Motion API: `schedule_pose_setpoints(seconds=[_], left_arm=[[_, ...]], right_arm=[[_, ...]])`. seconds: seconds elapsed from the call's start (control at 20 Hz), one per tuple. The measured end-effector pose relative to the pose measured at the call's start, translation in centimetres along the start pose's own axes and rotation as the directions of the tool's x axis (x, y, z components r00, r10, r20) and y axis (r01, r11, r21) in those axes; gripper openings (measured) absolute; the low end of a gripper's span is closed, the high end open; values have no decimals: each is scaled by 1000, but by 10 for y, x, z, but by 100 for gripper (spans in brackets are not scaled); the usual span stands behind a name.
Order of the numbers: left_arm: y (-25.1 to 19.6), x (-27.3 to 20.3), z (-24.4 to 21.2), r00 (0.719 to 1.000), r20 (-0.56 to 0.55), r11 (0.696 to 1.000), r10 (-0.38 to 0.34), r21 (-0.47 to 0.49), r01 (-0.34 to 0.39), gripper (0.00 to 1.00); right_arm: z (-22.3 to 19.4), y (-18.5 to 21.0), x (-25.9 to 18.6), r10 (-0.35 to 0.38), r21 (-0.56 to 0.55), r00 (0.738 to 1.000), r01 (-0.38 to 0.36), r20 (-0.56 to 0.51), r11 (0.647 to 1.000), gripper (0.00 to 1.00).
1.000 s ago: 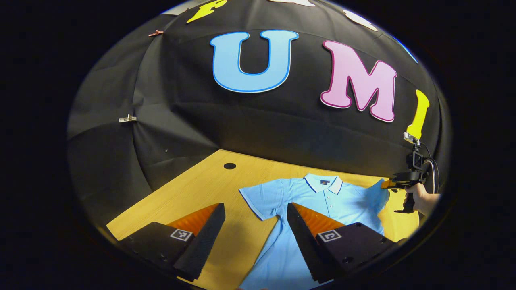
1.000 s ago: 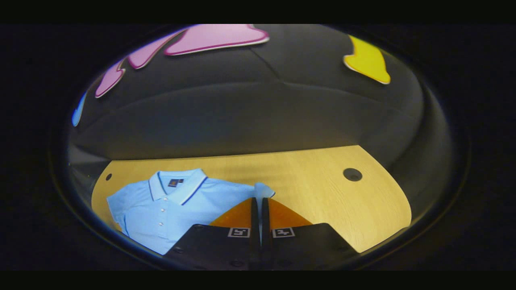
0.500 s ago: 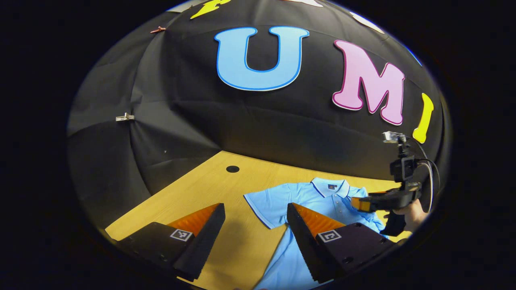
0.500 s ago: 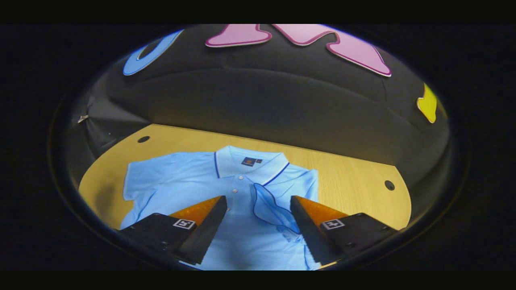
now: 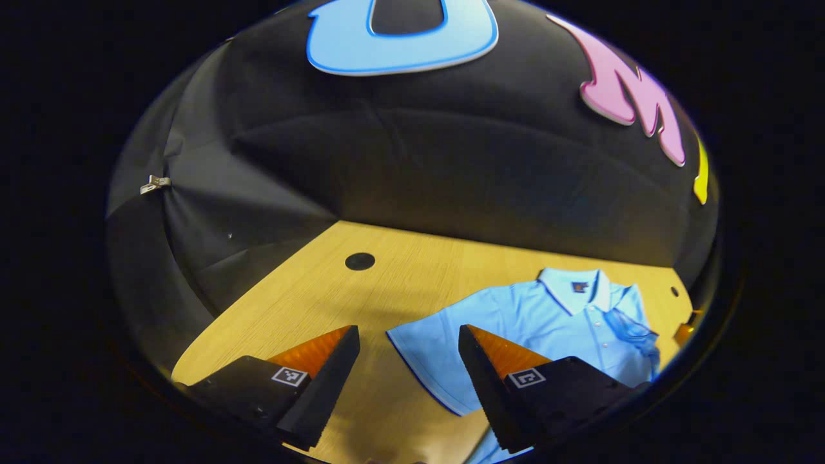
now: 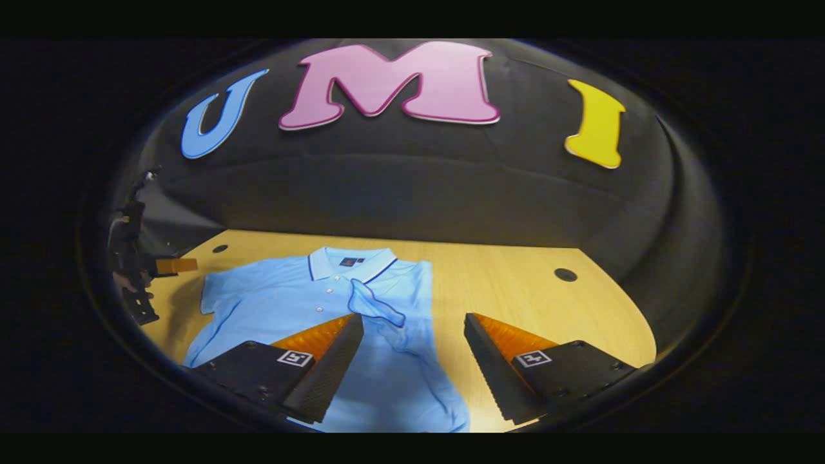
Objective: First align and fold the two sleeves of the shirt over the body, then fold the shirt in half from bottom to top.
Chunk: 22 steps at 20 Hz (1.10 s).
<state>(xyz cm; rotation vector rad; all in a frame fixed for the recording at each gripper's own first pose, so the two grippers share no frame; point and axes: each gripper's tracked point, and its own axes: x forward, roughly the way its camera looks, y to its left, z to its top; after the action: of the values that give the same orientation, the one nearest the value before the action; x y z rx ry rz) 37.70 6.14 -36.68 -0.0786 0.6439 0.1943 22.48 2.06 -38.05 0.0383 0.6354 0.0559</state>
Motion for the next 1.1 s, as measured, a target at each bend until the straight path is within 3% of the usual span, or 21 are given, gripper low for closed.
schedule_pose_setpoints(seconds=[0.25,0.35,0.45,0.55,0.65,0.7,0.85,1.1], left_arm=[[4,57,-26,992,-117,997,39,67,-31,100],[-1,60,-29,992,-129,998,14,67,-5,100],[-4,62,-31,990,-139,1000,-16,18,18,94],[-4,65,-33,989,-145,998,-35,43,41,94],[-11,66,-31,986,-147,995,-72,60,81,87],[-15,68,-30,986,-143,994,-85,56,94,71],[-25,69,-28,988,-118,994,-105,31,109,11],[-25,67,-14,997,-73,995,-36,92,42,6]], right_arm=[[2,-23,-25,-30,19,999,29,42,999,97],[-5,-24,-24,-28,16,999,27,30,1000,96],[-5,-25,-28,-19,29,999,18,35,999,97],[6,-27,-33,-28,65,996,22,86,998,97],[7,-31,-41,-40,83,994,32,99,996,97],[5,-32,-42,-46,87,995,38,93,996,97],[-3,-36,-41,-55,91,996,49,69,995,97],[-15,-50,-45,-81,75,996,77,46,994,98]])
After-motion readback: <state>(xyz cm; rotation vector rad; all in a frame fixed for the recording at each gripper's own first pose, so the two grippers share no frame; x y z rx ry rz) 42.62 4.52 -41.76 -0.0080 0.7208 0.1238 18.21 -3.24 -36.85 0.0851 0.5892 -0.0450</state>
